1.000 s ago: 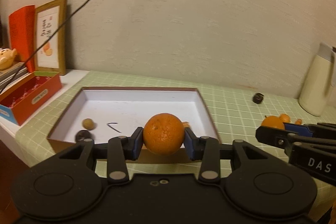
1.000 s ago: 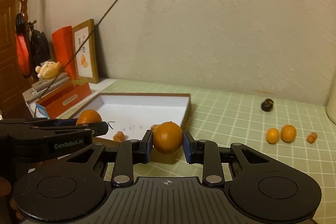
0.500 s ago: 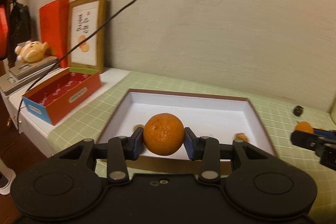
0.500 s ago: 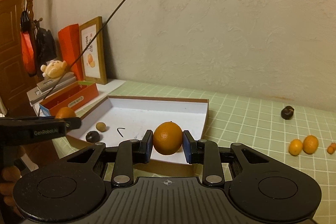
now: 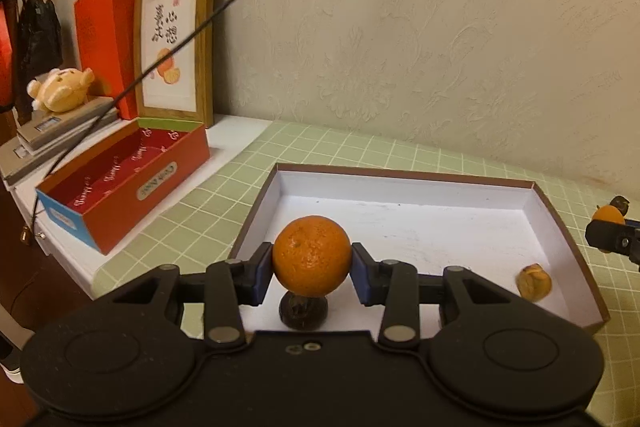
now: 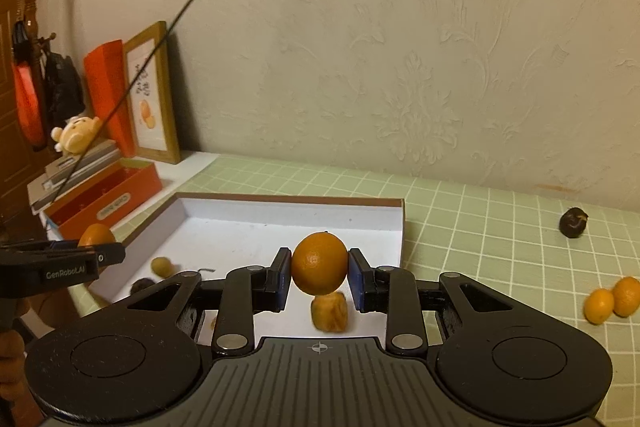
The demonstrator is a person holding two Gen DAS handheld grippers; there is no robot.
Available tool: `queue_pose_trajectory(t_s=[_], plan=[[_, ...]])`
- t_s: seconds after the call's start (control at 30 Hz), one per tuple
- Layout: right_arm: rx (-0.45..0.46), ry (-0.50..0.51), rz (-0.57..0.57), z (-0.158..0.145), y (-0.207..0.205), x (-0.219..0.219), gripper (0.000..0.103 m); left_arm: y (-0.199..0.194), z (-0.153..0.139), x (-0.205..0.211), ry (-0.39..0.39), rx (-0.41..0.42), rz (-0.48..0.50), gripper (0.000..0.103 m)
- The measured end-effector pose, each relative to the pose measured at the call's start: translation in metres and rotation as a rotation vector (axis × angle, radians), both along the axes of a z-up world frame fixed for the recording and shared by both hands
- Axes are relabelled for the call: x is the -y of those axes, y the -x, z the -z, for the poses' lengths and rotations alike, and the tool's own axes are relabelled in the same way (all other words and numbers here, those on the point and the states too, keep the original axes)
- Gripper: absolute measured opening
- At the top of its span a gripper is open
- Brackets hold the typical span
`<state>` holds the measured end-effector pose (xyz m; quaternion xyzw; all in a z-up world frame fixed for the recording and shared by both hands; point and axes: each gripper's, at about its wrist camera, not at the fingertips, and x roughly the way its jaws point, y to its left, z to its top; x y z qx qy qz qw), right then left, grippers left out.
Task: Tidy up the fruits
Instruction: 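Open both tools to drop the oranges into the tray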
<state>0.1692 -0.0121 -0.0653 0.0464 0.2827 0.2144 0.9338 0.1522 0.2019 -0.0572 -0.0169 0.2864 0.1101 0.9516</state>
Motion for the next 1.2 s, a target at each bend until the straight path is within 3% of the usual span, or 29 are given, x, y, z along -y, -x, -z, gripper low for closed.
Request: queue_pose_trajectory(t_s=[0.13, 0.2, 0.23, 0.3, 0.33, 0.47, 0.7, 0.87, 1.2], plan=[[-0.002, 0.012, 0.021, 0.005, -0.02, -0.008, 0.031, -0.023, 0.004, -0.004, 0.01, -0.021, 0.011, 0.035], [-0.002, 0.026, 0.04, 0.008, -0.03, -0.012, 0.033, -0.035, 0.006, -0.007, 0.021, -0.029, 0.014, 0.058], [-0.008, 0.033, 0.039, 0.009, -0.034, -0.014, 0.038, -0.04, 0.007, -0.008, 0.018, -0.026, 0.007, 0.076], [-0.013, 0.02, 0.043, 0.012, -0.039, -0.013, 0.085, -0.045, 0.007, -0.008, -0.006, -0.016, -0.017, 0.081], [0.002, 0.014, 0.052, 0.012, -0.038, -0.012, 0.088, -0.047, 0.008, -0.009, -0.006, -0.019, -0.02, 0.081], [0.029, 0.012, 0.07, 0.01, -0.034, -0.007, 0.089, -0.045, 0.003, -0.014, 0.027, -0.015, -0.034, 0.085], [0.06, -0.057, 0.067, -0.006, -0.02, 0.006, 0.097, -0.024, -0.021, -0.01, -0.016, 0.05, -0.076, 0.094], [0.088, -0.056, 0.051, -0.02, -0.008, 0.012, 0.103, -0.011, -0.033, -0.001, -0.007, 0.062, -0.085, 0.095], [0.113, -0.066, 0.051, -0.038, 0.026, 0.039, 0.103, 0.027, -0.047, 0.026, -0.015, 0.066, -0.073, 0.097]])
